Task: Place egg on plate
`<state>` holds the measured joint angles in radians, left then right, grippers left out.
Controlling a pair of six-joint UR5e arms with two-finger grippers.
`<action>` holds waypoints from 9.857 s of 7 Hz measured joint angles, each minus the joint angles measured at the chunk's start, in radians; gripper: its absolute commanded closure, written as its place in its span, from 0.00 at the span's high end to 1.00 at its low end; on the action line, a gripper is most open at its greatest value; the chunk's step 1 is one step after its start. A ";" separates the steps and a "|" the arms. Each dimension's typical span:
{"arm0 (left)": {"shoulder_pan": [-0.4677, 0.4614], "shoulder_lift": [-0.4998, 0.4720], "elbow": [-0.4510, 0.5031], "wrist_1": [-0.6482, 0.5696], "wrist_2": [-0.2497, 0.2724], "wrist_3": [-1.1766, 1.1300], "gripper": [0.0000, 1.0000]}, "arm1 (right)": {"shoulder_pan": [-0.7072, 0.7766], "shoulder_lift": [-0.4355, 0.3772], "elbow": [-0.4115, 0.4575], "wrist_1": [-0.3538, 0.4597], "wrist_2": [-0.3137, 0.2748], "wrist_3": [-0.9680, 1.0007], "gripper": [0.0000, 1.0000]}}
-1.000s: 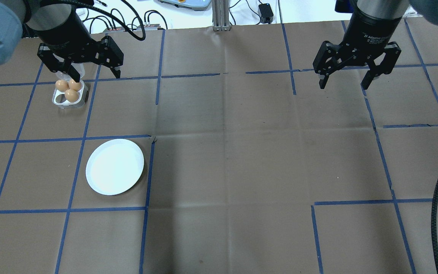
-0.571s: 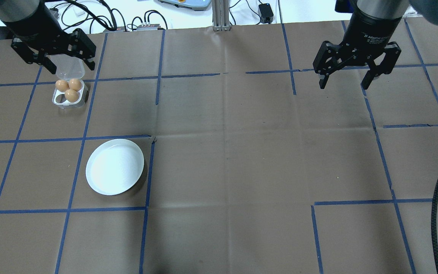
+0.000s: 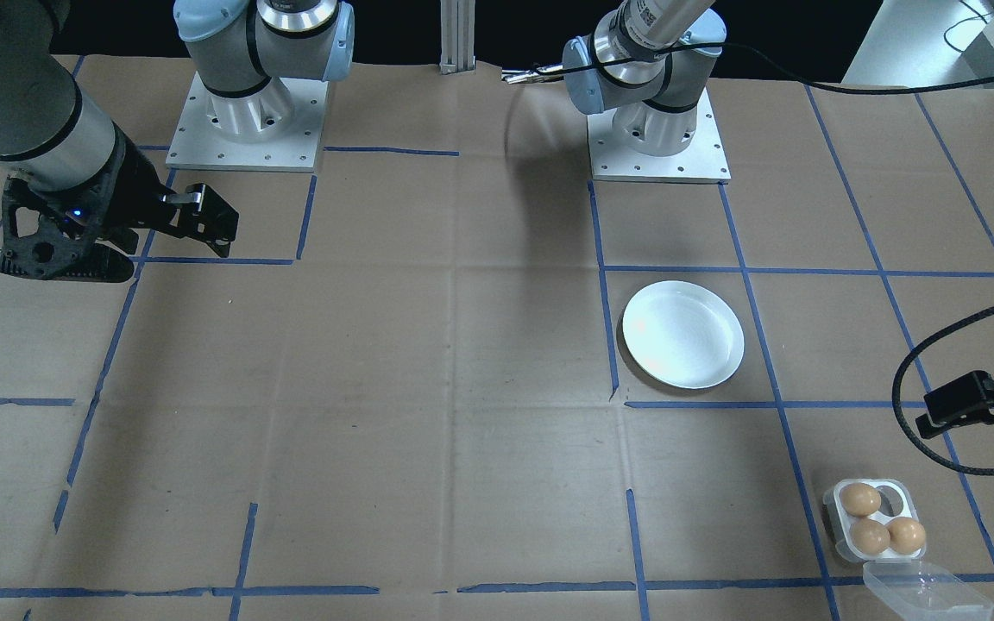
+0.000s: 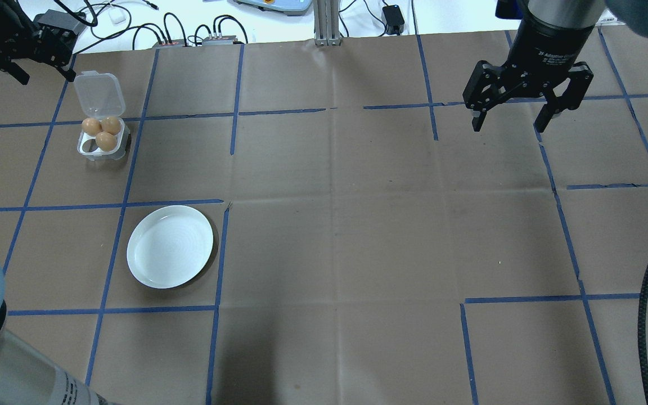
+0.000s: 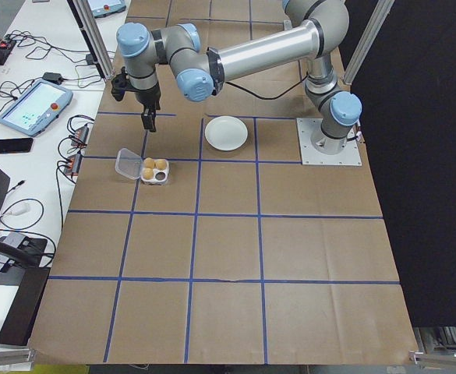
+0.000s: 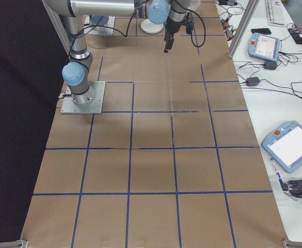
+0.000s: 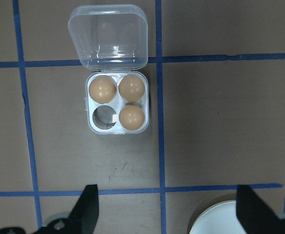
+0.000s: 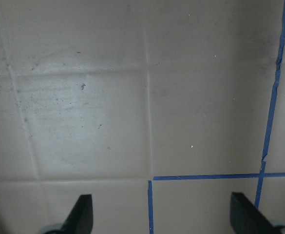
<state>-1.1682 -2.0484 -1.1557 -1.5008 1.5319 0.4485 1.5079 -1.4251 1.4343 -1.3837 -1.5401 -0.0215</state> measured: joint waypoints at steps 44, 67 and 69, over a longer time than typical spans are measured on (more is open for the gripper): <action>-0.112 0.452 -0.797 0.309 -0.004 -0.249 1.00 | 0.000 0.001 0.000 0.000 -0.001 0.000 1.00; 0.030 -0.296 -0.058 0.351 0.087 1.079 0.97 | 0.000 0.001 0.000 0.000 -0.001 0.000 1.00; 0.030 -0.302 -0.059 0.359 0.085 1.069 0.84 | 0.000 0.000 0.000 0.000 -0.001 0.000 1.00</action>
<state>-1.1382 -2.3506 -1.2143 -1.1417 1.6173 1.5179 1.5079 -1.4248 1.4343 -1.3837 -1.5412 -0.0215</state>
